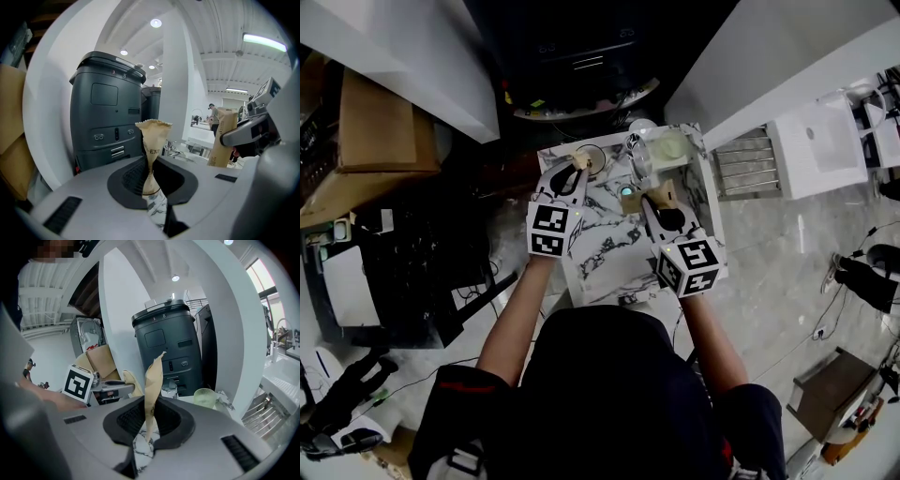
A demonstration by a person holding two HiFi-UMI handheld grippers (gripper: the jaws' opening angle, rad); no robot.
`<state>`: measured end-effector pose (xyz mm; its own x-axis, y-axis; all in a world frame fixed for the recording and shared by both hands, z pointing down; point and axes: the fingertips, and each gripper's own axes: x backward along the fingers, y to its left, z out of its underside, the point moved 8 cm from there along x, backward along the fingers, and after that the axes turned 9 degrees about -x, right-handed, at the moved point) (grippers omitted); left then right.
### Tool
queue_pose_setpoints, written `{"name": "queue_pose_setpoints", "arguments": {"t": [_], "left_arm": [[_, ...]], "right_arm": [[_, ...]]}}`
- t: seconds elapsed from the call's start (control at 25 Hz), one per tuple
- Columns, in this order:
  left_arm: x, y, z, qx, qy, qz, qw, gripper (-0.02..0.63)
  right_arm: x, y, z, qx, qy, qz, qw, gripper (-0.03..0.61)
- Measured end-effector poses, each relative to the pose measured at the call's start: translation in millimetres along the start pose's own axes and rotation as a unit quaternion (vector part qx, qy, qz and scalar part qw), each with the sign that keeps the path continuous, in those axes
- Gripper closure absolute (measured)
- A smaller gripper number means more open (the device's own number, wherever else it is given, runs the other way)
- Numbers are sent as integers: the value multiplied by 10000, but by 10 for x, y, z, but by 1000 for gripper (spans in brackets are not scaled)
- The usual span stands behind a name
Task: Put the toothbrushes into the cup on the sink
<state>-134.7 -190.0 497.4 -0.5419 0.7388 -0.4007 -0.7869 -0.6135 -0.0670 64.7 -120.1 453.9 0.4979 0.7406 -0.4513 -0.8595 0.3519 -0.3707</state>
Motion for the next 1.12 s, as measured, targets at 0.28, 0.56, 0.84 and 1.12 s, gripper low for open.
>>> {"name": "queue_pose_setpoints", "arguments": {"t": [0.28, 0.56, 0.84, 1.12], "left_arm": [[-59, -30, 104, 128, 169, 35, 9998, 574], [-66, -76, 242, 334, 299, 76, 9990, 509], [-60, -91, 271, 378, 399, 56, 9985, 448], [31, -131, 299, 360, 500, -73, 9981, 437]], "right_arm": [[12, -25, 12, -14, 28, 19, 10000, 517], [29, -36, 60, -49, 7, 21, 10000, 517], [34, -32, 45, -56, 27, -18, 10000, 517], [60, -62, 35, -58, -10, -122, 9999, 517]]}}
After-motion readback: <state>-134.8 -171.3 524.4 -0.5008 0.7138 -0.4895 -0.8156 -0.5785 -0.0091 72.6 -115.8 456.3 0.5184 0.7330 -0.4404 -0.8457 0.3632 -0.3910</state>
